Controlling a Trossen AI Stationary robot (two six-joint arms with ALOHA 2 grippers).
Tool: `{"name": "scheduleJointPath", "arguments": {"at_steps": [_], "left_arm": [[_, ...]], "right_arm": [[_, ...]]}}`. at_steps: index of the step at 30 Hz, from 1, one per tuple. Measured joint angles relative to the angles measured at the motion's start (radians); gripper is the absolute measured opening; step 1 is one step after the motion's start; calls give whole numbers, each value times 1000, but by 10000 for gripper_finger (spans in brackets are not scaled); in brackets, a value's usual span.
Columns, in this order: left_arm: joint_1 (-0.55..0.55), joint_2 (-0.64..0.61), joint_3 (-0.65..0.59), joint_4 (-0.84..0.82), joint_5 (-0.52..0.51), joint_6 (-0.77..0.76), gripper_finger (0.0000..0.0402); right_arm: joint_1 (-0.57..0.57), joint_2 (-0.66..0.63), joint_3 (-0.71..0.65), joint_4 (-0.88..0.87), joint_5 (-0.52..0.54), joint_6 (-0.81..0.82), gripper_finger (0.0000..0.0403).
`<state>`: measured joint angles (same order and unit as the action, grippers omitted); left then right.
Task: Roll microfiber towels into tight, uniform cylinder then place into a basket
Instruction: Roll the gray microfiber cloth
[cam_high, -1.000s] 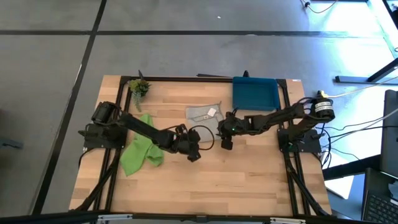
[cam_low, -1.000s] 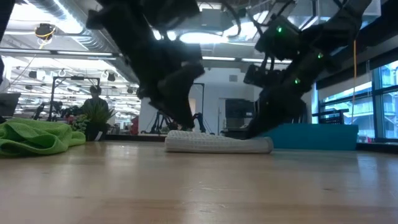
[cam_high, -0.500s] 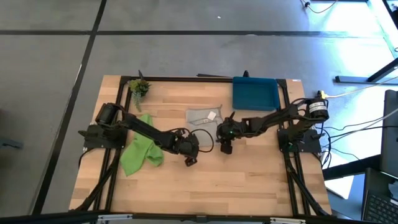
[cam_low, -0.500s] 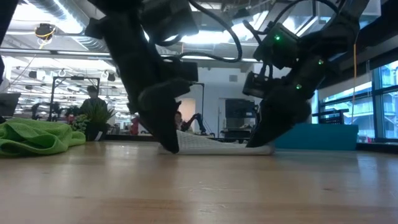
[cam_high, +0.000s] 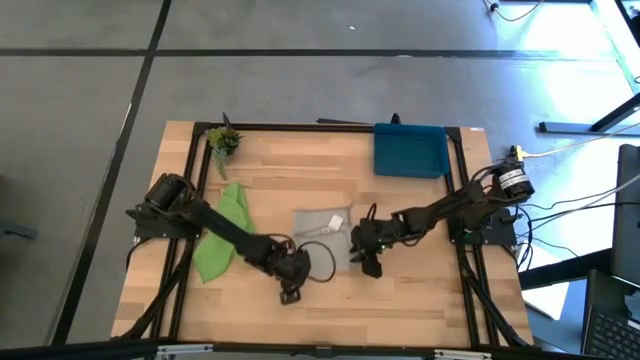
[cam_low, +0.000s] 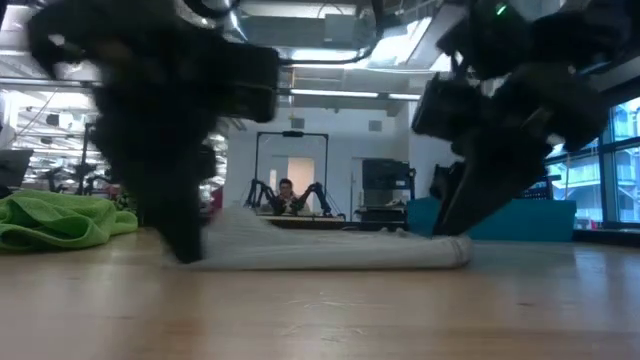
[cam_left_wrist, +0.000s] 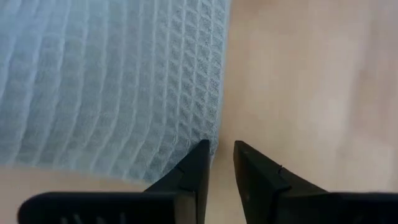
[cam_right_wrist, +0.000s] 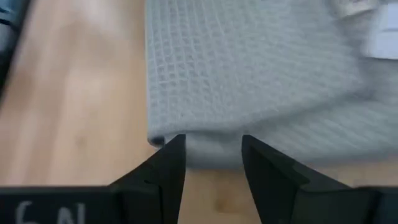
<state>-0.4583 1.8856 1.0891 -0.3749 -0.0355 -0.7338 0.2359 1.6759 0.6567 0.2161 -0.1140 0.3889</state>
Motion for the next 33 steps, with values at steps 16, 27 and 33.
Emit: {"name": "scheduleJointPath", "arguments": {"at_steps": [16,27,33], "left_arm": [[-140,-39,76,-52,-255,20,71],[-186,-38,78,-48,-402,144,71],[-186,-38,78,-64,-408,142,71]], "right_arm": [[142,-24,76,34,94,-280,158],[200,-13,76,45,97,-561,158],[200,29,76,80,97,-657,158]]}}
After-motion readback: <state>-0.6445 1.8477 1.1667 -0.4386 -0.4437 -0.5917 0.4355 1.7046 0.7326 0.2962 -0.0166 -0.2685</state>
